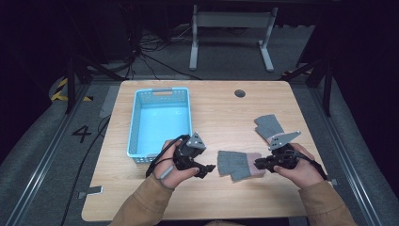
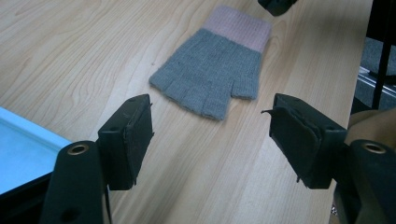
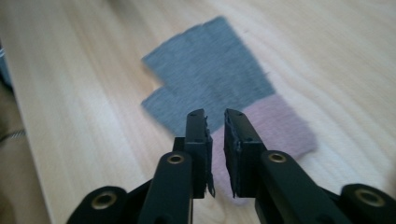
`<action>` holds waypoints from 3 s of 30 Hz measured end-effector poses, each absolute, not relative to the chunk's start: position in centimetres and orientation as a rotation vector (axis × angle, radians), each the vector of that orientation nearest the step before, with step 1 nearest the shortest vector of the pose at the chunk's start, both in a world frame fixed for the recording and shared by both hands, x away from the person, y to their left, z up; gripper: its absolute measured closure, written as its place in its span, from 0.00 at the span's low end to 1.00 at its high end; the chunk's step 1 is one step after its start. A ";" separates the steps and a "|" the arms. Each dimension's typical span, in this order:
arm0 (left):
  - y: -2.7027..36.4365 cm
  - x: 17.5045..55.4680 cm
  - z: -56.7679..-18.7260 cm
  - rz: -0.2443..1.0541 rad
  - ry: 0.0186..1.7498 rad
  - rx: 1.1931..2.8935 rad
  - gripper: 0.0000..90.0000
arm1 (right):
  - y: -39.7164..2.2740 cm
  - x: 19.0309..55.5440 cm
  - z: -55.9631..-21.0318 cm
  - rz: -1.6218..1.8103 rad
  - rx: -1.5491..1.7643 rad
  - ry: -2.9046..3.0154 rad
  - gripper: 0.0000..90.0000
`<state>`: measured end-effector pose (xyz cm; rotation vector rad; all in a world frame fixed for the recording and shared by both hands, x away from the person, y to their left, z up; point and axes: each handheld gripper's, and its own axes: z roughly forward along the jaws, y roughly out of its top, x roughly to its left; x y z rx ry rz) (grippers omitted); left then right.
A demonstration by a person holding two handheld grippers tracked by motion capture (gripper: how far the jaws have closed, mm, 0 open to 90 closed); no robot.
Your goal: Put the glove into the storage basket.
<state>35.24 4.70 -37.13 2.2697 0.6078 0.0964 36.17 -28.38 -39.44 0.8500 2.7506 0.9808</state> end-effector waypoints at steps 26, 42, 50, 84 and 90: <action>8.5 33.4 -37.5 0.148 0.746 2.239 0.34 | -33.6 41.6 -38.6 1.006 1.231 2.226 0.71; 10.0 32.7 -38.3 0.152 0.816 2.238 0.34 | -34.1 45.7 -41.9 0.937 1.305 2.180 0.61; 9.8 32.6 -38.4 0.142 0.816 2.236 0.34 | -34.9 46.9 -43.6 0.904 1.418 2.139 0.61; 9.3 33.0 -38.4 0.140 0.797 2.243 0.34 | -35.5 46.1 -42.6 0.907 1.454 2.102 0.97; 8.8 33.3 -38.3 0.136 0.776 2.245 0.34 | -35.2 44.9 -40.9 0.953 1.415 2.098 0.97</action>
